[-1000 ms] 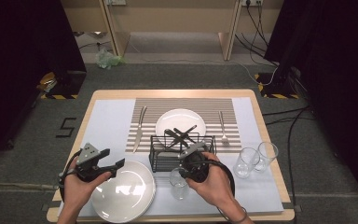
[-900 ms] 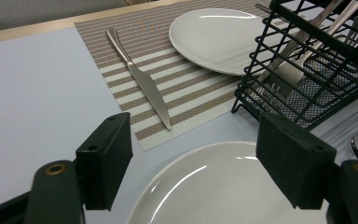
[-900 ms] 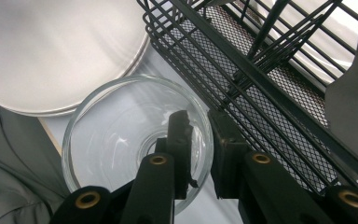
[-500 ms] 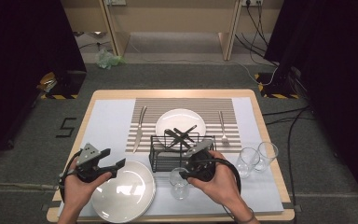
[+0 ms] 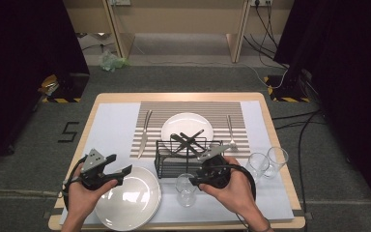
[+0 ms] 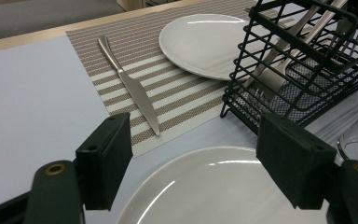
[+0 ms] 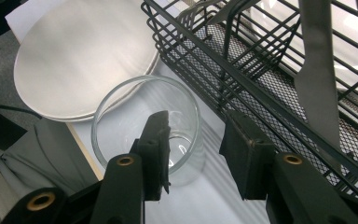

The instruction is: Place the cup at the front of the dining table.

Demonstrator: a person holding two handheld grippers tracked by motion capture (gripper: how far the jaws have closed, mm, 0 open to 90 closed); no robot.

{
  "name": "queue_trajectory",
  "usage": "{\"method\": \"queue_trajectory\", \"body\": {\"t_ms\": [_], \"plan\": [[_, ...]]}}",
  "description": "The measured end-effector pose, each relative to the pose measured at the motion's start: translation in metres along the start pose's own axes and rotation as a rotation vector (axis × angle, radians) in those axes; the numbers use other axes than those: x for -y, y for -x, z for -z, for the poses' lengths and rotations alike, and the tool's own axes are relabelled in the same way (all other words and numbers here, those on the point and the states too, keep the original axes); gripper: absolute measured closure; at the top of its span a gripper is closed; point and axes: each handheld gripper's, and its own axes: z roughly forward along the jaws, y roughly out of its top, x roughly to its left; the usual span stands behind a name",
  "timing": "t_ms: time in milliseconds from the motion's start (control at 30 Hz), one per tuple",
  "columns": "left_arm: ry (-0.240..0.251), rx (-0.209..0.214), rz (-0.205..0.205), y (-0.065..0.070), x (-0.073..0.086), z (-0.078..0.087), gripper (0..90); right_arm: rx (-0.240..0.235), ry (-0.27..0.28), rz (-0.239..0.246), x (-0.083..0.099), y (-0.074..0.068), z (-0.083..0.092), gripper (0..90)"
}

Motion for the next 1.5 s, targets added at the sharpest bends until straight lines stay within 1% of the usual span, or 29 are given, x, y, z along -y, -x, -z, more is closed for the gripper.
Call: {"method": "queue_trajectory", "body": {"t_ms": [167,233,467,600,767,833,933,1000,1067,1300,1367,1500], "plan": [[0.002,0.009,-0.002,0.003,-0.001,0.0,26.2,0.005,0.019,-0.012,0.004,0.004,0.003,58.0],[0.001,0.01,-0.003,0.004,-0.001,0.0,26.2,0.002,0.033,-0.027,0.007,0.006,0.005,57.0],[0.001,0.013,-0.01,0.006,-0.001,-0.001,26.1,0.005,0.056,-0.034,0.008,0.007,0.009,56.9],[0.002,0.016,-0.015,0.007,-0.002,0.0,26.2,0.005,0.067,-0.043,0.008,0.009,0.014,57.2],[0.008,0.019,-0.016,0.01,-0.003,0.001,26.2,0.017,0.079,-0.054,0.01,0.012,0.022,57.6],[0.01,0.021,-0.019,0.011,-0.004,0.001,26.2,0.027,0.078,-0.062,0.013,0.014,0.025,57.9],[0.012,0.029,-0.02,0.013,-0.004,0.001,26.2,0.03,0.074,-0.068,0.015,0.016,0.026,57.9],[0.014,0.033,-0.021,0.014,-0.005,0.001,26.2,0.046,0.073,-0.072,0.018,0.018,0.026,58.1],[0.015,0.036,-0.024,0.016,-0.005,0.001,26.2,0.05,0.071,-0.074,0.019,0.019,0.026,58.1],[0.024,0.053,-0.032,0.021,-0.007,0.003,26.2,0.058,0.048,-0.084,0.026,0.024,0.023,58.7],[0.027,0.056,-0.036,0.023,-0.008,0.003,26.2,0.068,0.04,-0.08,0.028,0.025,0.023,58.5],[0.029,0.067,-0.046,0.028,-0.01,0.004,26.2,0.073,0.024,-0.083,0.03,0.025,0.023,58.2]]}}
